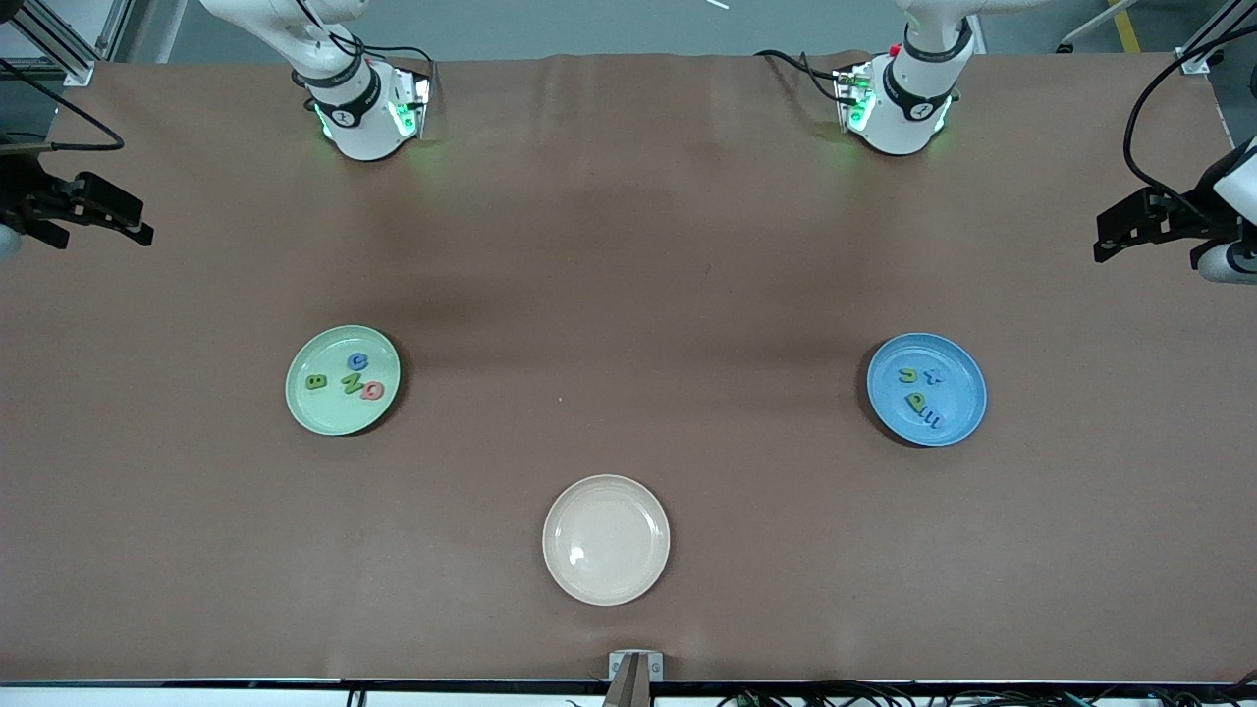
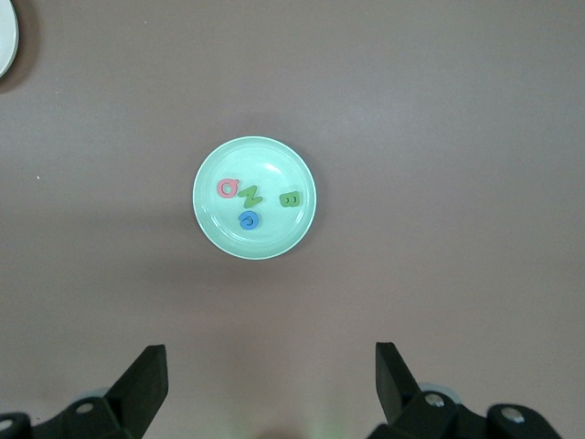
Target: Sort upper and lower case letters into plates
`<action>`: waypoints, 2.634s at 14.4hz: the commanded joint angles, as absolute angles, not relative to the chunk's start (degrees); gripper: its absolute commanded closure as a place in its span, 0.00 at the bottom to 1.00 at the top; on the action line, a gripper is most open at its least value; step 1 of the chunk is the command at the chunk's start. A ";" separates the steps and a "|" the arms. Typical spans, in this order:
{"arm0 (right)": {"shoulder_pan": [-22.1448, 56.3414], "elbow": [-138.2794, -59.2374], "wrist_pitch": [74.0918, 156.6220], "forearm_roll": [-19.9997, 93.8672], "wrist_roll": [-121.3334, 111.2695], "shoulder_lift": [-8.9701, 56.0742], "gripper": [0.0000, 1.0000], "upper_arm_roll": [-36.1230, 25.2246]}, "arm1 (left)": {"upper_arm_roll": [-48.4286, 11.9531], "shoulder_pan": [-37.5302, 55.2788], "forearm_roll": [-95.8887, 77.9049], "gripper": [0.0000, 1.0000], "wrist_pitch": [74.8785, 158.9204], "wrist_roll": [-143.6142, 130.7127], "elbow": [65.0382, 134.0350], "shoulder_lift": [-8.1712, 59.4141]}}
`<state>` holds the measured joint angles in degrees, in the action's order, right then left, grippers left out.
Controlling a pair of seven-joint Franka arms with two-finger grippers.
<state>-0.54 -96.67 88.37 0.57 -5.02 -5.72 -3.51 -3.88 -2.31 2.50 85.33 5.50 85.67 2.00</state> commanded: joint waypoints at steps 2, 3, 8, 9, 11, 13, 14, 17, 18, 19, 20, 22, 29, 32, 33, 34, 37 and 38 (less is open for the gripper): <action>-0.79 -98.44 88.68 -0.35 -5.45 -7.56 0.00 -3.16 | -1.59 -0.44 2.29 0.00 84.20 5.71 84.99 1.67; -0.79 -98.44 88.68 -0.35 -5.45 -7.56 0.00 -3.16 | -1.58 -0.35 2.29 0.00 84.20 5.71 84.99 1.58; -0.79 -98.26 88.59 -0.35 -5.36 -7.47 0.00 -3.16 | -1.58 -0.88 1.85 0.00 84.29 5.80 84.99 1.58; -0.70 -98.17 88.51 -0.35 -5.36 -7.47 0.00 -3.16 | -1.58 -0.88 1.06 0.00 84.29 5.71 85.16 1.23; -0.70 -98.00 88.59 -0.35 -5.36 -7.47 0.00 -3.16 | -1.49 -1.05 0.35 0.00 84.64 5.71 85.43 0.97; -0.70 -97.91 88.59 -0.35 -5.36 -7.47 0.00 -3.16 | -1.58 -2.11 0.26 0.00 84.90 5.71 85.87 0.62; -0.70 -97.82 88.59 -0.35 -5.36 -7.47 0.00 -3.16 | -1.58 -2.20 0.26 0.00 84.99 5.71 86.22 0.53; -0.70 -97.82 88.51 -0.35 -5.36 -7.38 0.00 -3.16 | -1.84 -2.55 0.26 0.00 87.78 5.71 89.89 -2.53; -0.70 -97.82 88.59 -0.35 -5.36 -7.47 0.00 -3.16 | -1.93 -2.46 0.26 0.00 88.32 5.71 91.04 -3.42; -0.70 -97.82 88.59 -0.35 -5.36 -7.47 0.00 -3.16 | -1.93 -2.20 0.26 0.00 87.98 6.06 90.88 -3.43; -0.62 -97.82 88.51 -0.35 -5.36 -7.47 0.00 -3.16 | -1.93 -2.02 0.26 0.00 87.63 5.98 90.79 -3.43; -0.62 -97.82 88.59 -0.35 -5.36 -7.47 0.00 -3.16 | -2.02 -2.02 0.26 0.00 87.54 6.24 90.70 -3.25; -0.53 -97.82 88.42 -0.35 -5.36 -7.47 0.00 -3.08 | 1.32 2.64 -0.17 0.00 87.63 5.98 88.68 -2.02; -0.61 -97.91 87.89 -0.26 -5.36 -7.47 0.00 -3.08 | 1.23 2.20 -0.18 0.00 87.63 5.98 88.68 -2.11; -0.62 -98.00 87.80 -0.26 -5.36 -7.47 0.00 -3.08 | 1.23 2.20 -0.09 0.00 87.63 5.89 88.59 -2.11; -0.70 -98.00 87.72 -0.18 -5.27 -7.47 0.00 -3.08 | 1.23 2.11 0.00 0.00 87.63 5.45 88.59 -2.11; -0.70 -98.00 87.71 -0.18 -5.27 -7.47 0.00 -3.08 | 1.23 2.20 0.00 0.00 87.63 1.87 88.59 -2.28; -0.70 -98.00 87.71 -0.18 -5.27 -7.47 0.00 -3.08 | 1.14 2.20 0.09 0.00 87.63 -1.03 88.59 -2.20</action>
